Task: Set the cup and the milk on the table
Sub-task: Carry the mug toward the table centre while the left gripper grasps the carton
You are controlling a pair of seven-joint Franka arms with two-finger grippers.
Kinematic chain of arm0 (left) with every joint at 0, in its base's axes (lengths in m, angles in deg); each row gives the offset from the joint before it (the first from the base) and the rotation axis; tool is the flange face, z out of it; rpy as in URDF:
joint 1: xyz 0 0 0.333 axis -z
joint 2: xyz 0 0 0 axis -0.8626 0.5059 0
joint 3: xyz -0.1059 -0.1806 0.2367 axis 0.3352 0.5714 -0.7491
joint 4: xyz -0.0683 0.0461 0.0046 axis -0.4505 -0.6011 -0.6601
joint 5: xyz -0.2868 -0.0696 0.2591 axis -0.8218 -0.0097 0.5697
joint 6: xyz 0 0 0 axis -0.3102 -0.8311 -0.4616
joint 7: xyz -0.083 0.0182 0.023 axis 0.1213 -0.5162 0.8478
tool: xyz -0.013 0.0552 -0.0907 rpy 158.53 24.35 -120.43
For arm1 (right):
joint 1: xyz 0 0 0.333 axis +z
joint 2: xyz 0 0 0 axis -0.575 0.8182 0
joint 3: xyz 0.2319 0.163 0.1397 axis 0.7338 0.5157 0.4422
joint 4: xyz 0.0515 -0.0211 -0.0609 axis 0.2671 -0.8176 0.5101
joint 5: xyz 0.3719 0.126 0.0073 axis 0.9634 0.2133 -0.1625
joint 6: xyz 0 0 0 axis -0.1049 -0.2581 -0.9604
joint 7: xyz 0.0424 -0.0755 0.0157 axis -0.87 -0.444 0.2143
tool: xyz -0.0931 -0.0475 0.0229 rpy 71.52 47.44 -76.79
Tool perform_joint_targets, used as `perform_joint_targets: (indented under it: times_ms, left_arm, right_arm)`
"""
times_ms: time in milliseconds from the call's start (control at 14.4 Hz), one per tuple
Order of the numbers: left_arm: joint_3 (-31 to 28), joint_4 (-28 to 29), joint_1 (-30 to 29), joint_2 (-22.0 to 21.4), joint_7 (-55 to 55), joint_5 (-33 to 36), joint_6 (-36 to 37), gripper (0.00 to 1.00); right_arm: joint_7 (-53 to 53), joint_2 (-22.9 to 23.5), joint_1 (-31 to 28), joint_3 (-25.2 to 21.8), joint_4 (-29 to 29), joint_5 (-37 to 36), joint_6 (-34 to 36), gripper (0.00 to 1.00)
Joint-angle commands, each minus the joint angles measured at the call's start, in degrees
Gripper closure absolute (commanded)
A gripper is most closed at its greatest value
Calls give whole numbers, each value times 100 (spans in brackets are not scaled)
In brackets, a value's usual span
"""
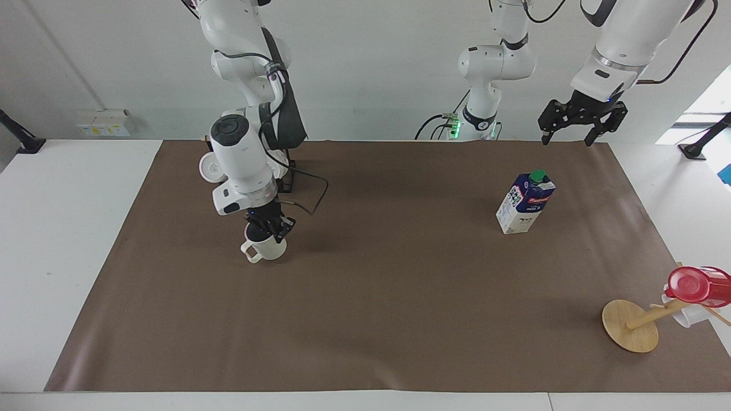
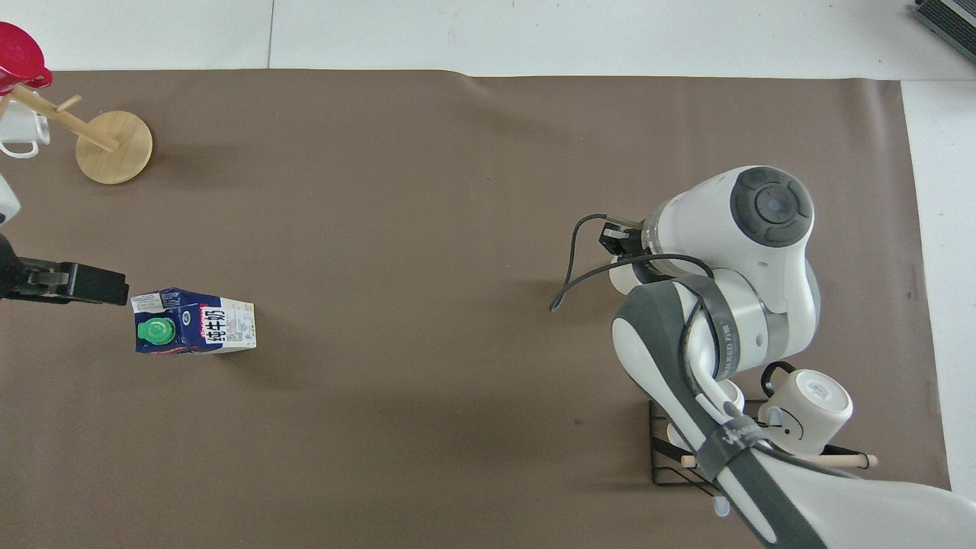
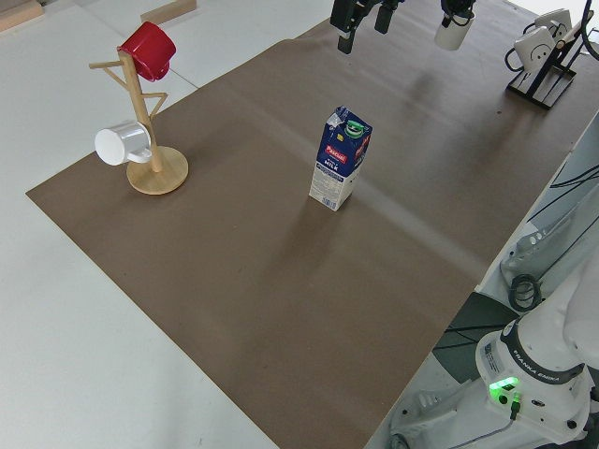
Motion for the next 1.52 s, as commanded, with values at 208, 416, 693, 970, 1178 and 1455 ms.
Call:
perform_joint_targets:
  times_ms: [208, 416, 693, 970, 1178, 1455]
  left_arm:
    - [-52, 521, 47, -402, -51, -66, 37, 0]
    - [-60, 969, -6, -604, -60, -66, -322, 0]
    - [-60, 1646, 29, -859, -60, -66, -1007, 0]
    - [-60, 2209, 47, -939, -60, -66, -1711, 0]
    - [-52, 2377, 64, -904, -51, -66, -2046, 0]
    - [-60, 2683, 55, -965, -51, -66, -2335, 0]
  right_arm:
    - [1288, -31, 900, 9, 258, -169, 318, 100]
    - [1913, 65, 1357, 9, 530, -177, 309, 100]
    - [2519, 424, 1849, 0, 688, -247, 195, 100]
    - [2890, 716, 1947, 9, 935, -397, 37, 100]
    - [2847, 830, 1974, 9, 874, -423, -25, 100]
    - [2435, 804, 1982, 17, 672, -432, -25, 100]
